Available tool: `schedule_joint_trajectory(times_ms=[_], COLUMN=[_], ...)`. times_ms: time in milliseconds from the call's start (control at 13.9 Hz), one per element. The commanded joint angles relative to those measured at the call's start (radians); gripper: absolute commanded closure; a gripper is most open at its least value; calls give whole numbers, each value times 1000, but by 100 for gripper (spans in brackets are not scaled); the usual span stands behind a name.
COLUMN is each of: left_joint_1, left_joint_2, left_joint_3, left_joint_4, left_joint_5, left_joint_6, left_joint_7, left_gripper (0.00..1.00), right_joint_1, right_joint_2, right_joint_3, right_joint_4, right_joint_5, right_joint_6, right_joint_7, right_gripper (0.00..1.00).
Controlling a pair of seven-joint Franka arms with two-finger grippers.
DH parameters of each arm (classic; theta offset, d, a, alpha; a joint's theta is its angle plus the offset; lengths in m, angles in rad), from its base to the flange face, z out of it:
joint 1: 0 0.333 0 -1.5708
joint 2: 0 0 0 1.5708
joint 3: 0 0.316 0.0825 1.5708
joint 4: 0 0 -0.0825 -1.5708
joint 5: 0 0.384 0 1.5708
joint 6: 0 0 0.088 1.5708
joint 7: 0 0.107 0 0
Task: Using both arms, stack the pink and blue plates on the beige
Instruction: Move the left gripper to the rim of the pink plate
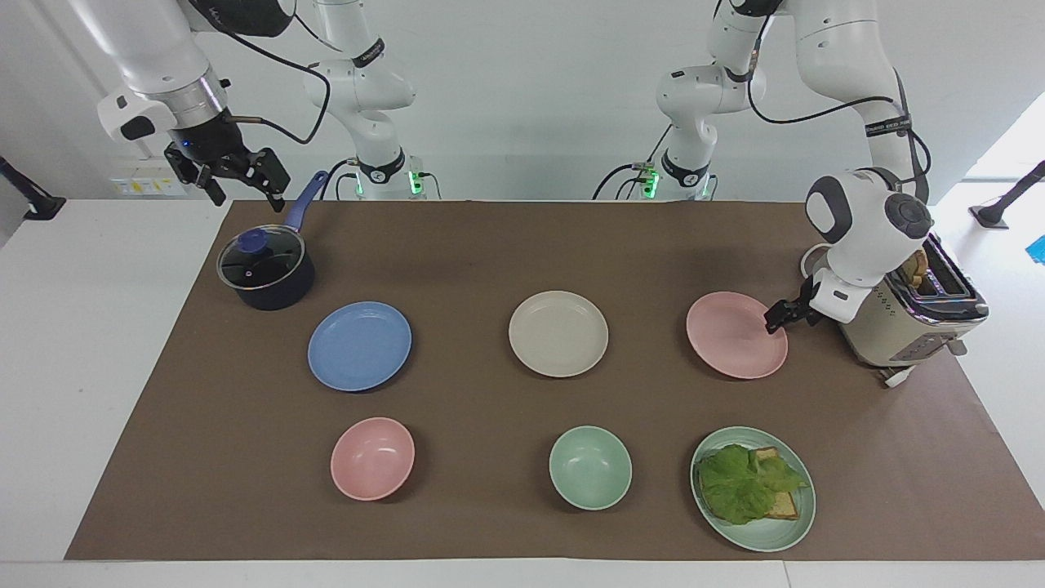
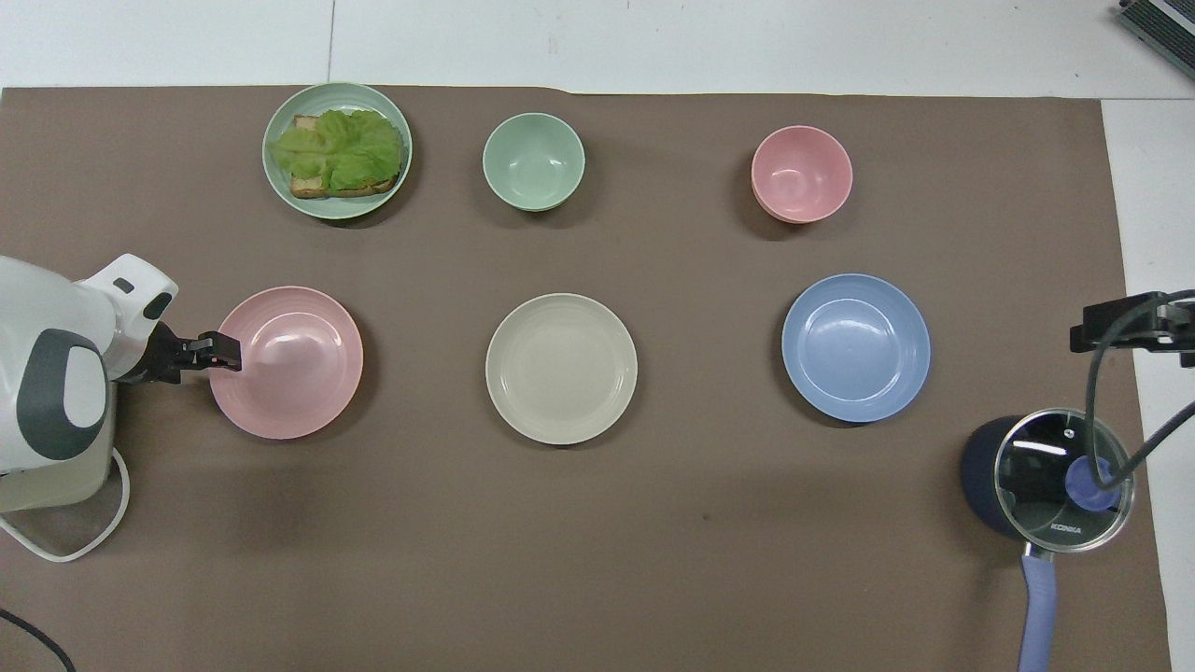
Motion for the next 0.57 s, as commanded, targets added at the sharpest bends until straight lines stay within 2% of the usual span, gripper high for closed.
schedule_joint_trajectory(times_ms=[0,143,358,502], left_joint_1=[-3,2,-3,-4], left_joint_2=[-6,-7,-7,-9], left_joint_3=[0,-1,-1,-1], left_joint_4=[-16,-16,-16,-1], left_joint_5=[14,14,14,14], left_joint_6=[13,10,4,-50], left_joint_7=[-7,-5,-7,-7], left_gripper=[75,100,100,100], right_joint_1=[-8,-10,-8,-8], right_joint_2=[-30,-30,-30,-30], right_joint_3=[7,7,7,7], right_joint_4=[-33,-33,-33,-33], right_joint_5=[-8,-8,-8,-8], right_joint_6=[13,15,13,15], right_joint_7=[24,24,24,24], right_gripper=[0,0,0,0])
